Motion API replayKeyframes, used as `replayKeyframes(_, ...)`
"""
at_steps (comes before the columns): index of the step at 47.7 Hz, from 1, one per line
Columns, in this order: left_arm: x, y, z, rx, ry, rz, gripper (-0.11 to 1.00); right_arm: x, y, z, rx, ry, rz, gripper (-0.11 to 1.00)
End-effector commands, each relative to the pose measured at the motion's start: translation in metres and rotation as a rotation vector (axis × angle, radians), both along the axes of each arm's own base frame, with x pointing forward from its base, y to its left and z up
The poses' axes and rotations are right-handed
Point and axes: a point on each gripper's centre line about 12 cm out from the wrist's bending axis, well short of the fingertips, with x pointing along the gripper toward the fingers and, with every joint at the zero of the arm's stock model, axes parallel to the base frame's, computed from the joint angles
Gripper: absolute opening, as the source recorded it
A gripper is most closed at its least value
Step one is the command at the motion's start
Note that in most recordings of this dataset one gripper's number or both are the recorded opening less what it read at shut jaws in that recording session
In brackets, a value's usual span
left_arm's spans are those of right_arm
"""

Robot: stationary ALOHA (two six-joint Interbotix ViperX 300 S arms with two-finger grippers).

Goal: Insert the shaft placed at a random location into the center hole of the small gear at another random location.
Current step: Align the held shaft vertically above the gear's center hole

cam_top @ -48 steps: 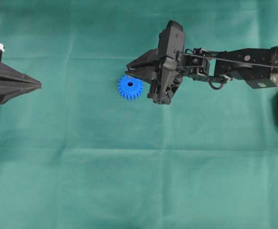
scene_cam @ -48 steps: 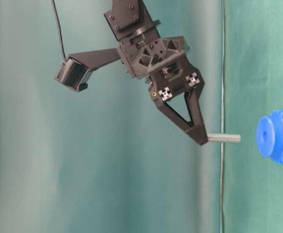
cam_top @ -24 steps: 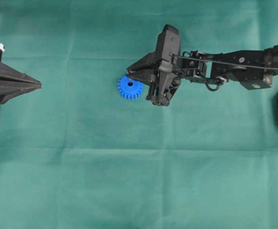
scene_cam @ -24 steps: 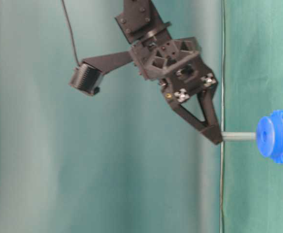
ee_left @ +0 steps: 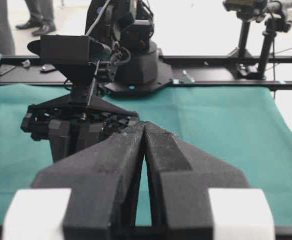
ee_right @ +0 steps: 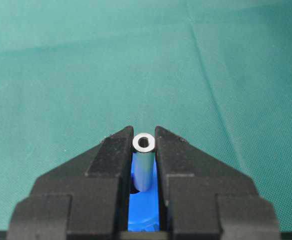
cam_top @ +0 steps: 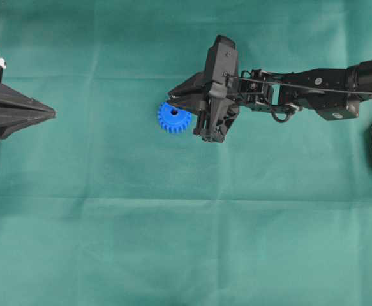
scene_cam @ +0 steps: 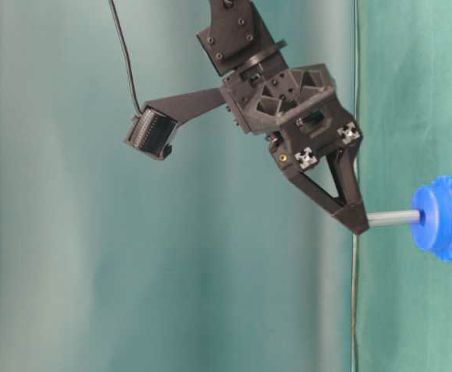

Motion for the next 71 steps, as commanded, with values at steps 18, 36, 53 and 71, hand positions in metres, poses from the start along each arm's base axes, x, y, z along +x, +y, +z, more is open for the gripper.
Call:
replayKeyframes(18, 0.002, -0.001, 0.006, -0.001, -0.015, -0.004, 0.00, -0.001, 0.001, 0.039, -0.017, -0.081, 0.006, 0.13)
replayKeyframes(36, 0.002, -0.001, 0.006, -0.002, -0.015, -0.004, 0.00, 0.002, 0.003, 0.028, -0.014, -0.064, 0.010, 0.13)
replayKeyframes(53, 0.002, -0.001, 0.006, -0.001, -0.015, -0.004, 0.00, 0.005, 0.004, 0.010, -0.006, -0.044, 0.008, 0.13)
replayKeyframes(71, 0.002, -0.001, 0.006, -0.001, -0.015, -0.004, 0.00, 0.003, 0.005, 0.019, -0.009, -0.057, 0.010, 0.13)
